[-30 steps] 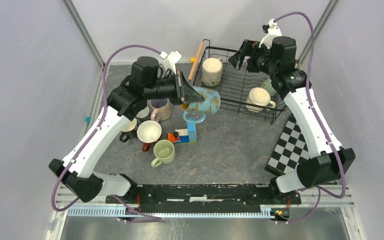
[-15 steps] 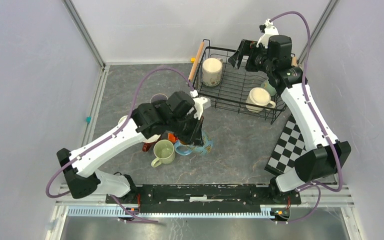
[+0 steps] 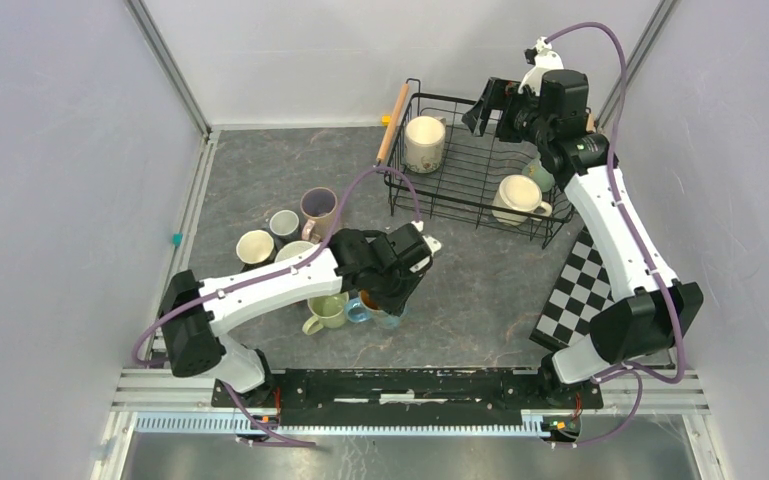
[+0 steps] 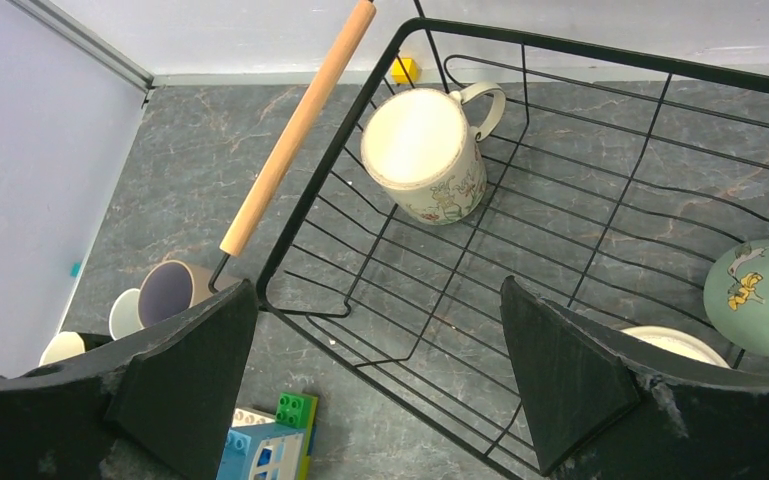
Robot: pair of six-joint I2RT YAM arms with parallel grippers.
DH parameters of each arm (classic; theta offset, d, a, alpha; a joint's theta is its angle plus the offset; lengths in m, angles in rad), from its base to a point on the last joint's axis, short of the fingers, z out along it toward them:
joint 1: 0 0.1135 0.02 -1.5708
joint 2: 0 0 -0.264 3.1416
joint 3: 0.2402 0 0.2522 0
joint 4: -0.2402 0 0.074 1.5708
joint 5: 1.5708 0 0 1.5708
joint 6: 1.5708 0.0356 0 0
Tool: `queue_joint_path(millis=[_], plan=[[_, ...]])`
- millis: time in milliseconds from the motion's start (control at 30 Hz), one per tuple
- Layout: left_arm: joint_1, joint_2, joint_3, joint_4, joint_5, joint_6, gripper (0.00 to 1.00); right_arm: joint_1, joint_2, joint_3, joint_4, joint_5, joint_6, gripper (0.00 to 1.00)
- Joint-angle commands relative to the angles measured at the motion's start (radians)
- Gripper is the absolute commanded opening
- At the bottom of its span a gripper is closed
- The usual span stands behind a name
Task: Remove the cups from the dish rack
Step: Place the cup at the center of the board.
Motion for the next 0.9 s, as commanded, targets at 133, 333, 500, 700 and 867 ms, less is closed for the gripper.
queue_joint_path(millis=[133,333,500,700,867], plan=[[-0.017,0.047,-0.063,0.115,-0.118,0.053,0.02,-0.005,0.024,0.007,0.03,-0.001,-0.009,0.98],[-0.021,0.092,-0.079,0.14,-0.141,0.051,0.02,-0.005,0.034,0.011,0.027,-0.009,-0.01,0.98],[-0.026,0.119,-0.074,0.139,-0.16,0.035,0.02,-0.005,0.043,0.016,0.022,-0.009,-0.013,0.98],[-0.029,0.136,-0.073,0.14,-0.174,0.033,0.02,-0.004,0.044,0.01,0.03,-0.012,-0.014,0.98],[-0.049,0.146,-0.057,0.14,-0.171,0.085,0.02,-0.006,0.04,0.001,0.034,-0.011,-0.013,0.98]])
